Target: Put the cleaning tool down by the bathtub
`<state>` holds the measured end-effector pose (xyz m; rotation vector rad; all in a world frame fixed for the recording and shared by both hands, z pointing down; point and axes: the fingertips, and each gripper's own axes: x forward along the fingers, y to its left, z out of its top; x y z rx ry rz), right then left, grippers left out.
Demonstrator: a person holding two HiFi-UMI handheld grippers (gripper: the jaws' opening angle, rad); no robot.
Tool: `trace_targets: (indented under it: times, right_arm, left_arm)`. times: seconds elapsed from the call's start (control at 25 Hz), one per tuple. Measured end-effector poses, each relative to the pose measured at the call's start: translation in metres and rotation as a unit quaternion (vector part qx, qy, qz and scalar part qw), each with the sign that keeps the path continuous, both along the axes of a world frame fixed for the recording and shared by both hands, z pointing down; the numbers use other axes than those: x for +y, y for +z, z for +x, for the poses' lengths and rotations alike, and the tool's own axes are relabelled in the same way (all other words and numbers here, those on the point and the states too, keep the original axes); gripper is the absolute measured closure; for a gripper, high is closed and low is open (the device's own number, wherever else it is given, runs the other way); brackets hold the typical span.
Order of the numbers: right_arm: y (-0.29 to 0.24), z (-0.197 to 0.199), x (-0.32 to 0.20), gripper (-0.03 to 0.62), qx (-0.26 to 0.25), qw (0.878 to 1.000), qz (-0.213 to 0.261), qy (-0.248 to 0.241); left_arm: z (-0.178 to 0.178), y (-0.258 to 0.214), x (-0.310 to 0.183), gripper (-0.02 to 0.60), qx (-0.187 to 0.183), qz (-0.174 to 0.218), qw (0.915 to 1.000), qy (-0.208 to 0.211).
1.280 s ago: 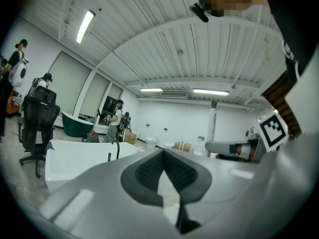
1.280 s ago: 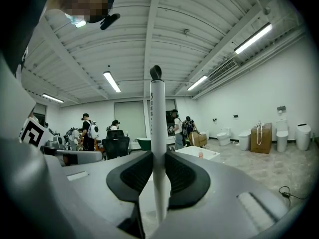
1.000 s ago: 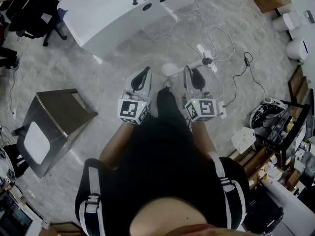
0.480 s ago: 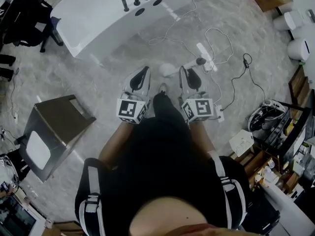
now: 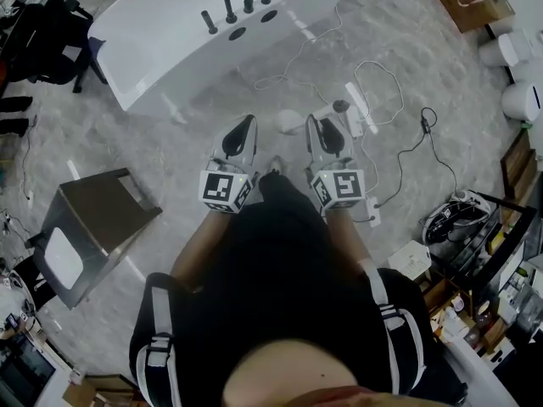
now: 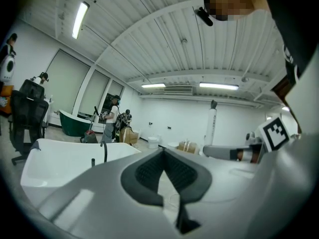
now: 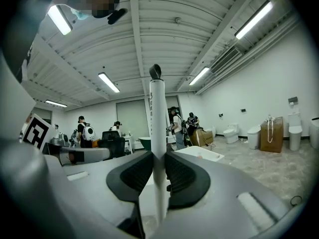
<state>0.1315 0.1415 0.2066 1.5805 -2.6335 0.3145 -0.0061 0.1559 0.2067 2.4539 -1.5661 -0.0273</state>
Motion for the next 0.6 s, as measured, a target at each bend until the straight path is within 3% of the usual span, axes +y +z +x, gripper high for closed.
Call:
trace_targets:
  times: [0.6]
  right_arm:
    - [0.012,0.041,-0.047,0.511,-0.004,1.000,0.004,-0.026]
  left_arm:
    - [0.040,-0.007,-0.026,0.574,-0.016,0.011,0.9995,-0.025]
